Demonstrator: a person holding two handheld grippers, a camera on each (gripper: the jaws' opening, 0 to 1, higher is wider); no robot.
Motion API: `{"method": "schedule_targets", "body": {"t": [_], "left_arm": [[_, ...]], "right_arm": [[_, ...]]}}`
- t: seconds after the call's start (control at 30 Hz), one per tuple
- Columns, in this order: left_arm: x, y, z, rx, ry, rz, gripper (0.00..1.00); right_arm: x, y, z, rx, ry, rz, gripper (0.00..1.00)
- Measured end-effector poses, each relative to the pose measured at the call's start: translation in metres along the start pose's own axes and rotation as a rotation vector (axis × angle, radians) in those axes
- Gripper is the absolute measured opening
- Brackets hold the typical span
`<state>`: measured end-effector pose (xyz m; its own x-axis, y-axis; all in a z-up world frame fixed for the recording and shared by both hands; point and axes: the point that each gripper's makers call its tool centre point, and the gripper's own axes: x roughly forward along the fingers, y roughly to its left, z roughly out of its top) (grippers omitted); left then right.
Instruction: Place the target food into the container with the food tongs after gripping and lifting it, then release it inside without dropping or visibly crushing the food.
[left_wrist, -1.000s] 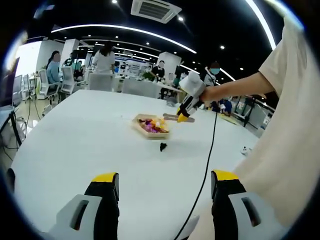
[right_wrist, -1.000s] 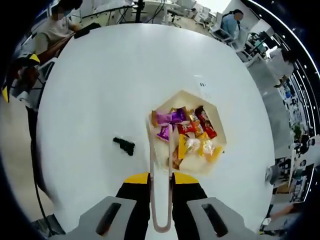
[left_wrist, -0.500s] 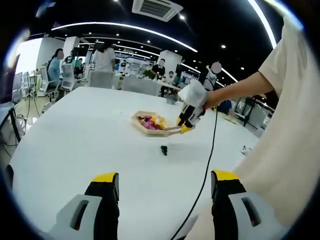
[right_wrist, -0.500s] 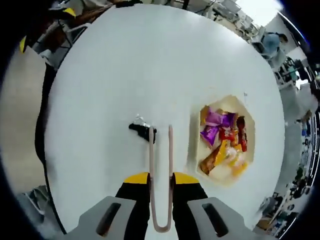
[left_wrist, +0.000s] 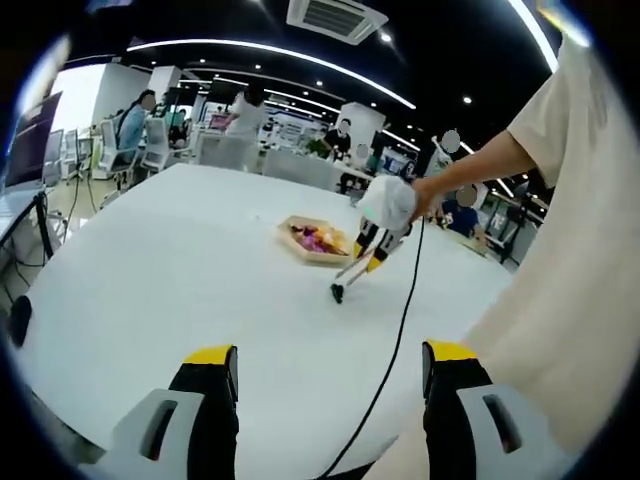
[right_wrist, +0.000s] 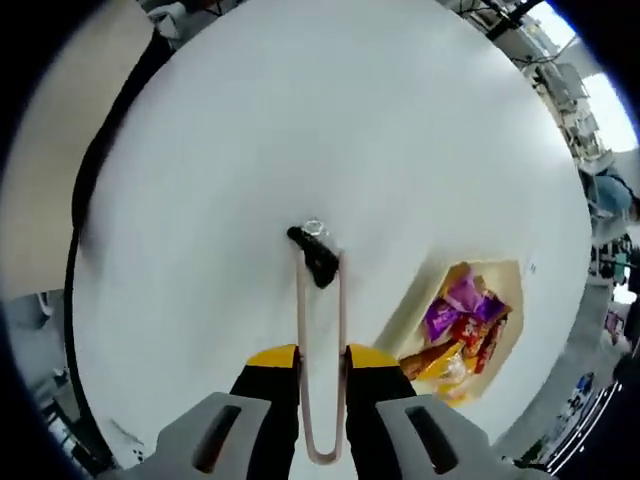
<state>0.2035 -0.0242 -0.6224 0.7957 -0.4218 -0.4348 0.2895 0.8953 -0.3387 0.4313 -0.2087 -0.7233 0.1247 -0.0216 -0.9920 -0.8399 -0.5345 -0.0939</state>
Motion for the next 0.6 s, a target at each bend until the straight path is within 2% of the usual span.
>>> {"method": "schedule_targets", "body": {"t": [0.2,0.53,0.6], "left_arm": [[-0.002,-0.001,-0.004,-0.024,-0.003,0.027,0.74],[-0.003,0.001,-0.006,-0.038,0.001,0.048,0.74],[-0.002,0.001,-0.006,-0.04,0.004,0.049,0.74]], "right_arm": [[0.007,-0.004,0.004,-0.145,0.034,-0.003,0.16],[0.015,-0.007,0.004,-0.245,0.055,-0.002,0.16],[0.015,-0.01,0.004,-0.286,0.062,-0.006,0.16]]}}
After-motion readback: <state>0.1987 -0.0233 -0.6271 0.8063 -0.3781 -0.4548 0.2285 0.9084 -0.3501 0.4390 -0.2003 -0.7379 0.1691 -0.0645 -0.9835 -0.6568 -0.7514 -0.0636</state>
